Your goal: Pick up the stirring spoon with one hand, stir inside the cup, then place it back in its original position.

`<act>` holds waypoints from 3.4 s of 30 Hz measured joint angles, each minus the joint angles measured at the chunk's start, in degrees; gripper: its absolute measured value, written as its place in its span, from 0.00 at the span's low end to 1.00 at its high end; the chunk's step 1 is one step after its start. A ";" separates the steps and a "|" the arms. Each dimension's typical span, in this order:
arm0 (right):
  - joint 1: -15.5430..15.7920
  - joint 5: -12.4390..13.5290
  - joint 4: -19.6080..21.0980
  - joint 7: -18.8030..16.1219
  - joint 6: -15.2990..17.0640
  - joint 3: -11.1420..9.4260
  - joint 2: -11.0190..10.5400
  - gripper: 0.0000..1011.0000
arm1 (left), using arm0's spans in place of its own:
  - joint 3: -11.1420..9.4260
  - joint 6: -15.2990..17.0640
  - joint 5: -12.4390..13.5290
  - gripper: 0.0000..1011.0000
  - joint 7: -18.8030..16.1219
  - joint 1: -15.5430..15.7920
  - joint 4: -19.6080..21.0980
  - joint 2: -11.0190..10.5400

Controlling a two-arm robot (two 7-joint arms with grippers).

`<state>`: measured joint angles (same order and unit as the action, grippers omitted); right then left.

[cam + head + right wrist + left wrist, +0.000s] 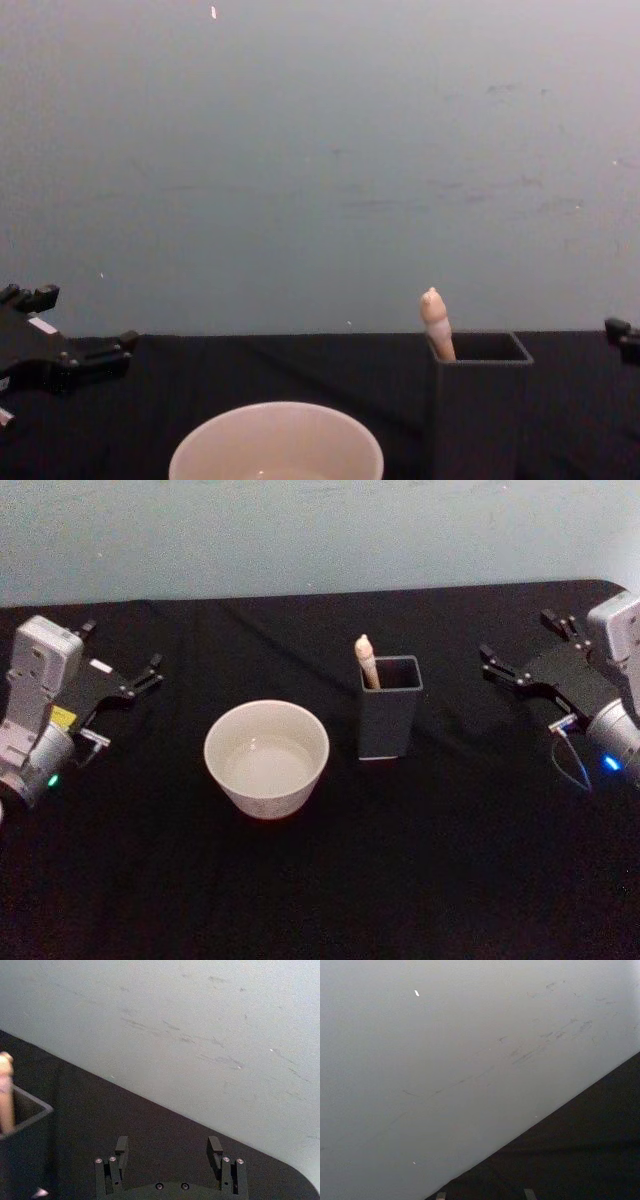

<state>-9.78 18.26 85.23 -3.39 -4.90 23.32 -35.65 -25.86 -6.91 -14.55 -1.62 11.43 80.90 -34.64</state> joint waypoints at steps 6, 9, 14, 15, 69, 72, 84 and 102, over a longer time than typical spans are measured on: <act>1.21 6.18 5.80 -5.84 5.15 -2.44 -1.12 0.99 | 0.00 0.00 0.00 0.99 0.00 0.00 0.00 0.00; 1.41 8.98 8.32 -8.38 8.16 -3.37 -1.46 0.99 | 0.00 0.00 0.00 0.99 0.00 0.00 0.00 0.00; 1.00 11.57 10.89 -11.94 12.54 -3.67 -1.83 0.99 | 0.00 0.00 0.00 0.99 0.00 0.00 0.00 0.00; 0.79 11.91 11.22 -12.49 13.26 -3.67 -1.84 0.99 | 0.00 0.00 0.00 0.99 0.00 0.00 0.00 0.00; -13.13 4.24 1.56 -20.42 26.10 5.83 9.03 0.99 | 0.00 0.00 0.00 0.99 0.00 0.00 0.00 0.00; -13.13 4.24 1.56 -20.42 26.11 5.83 9.02 0.99 | 0.00 0.00 0.00 0.99 0.00 0.00 0.00 0.00; -13.12 4.36 1.57 -20.40 26.14 5.76 8.99 0.85 | 0.00 0.00 0.00 0.99 0.00 0.00 0.00 0.00; -13.09 4.47 1.62 -20.35 26.21 5.72 8.98 0.33 | 0.00 0.00 0.00 0.99 0.00 0.00 0.00 0.00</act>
<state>-22.87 22.73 86.85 -23.74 21.32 29.03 -26.66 -25.86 -6.91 -14.55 -1.62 11.43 80.90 -34.65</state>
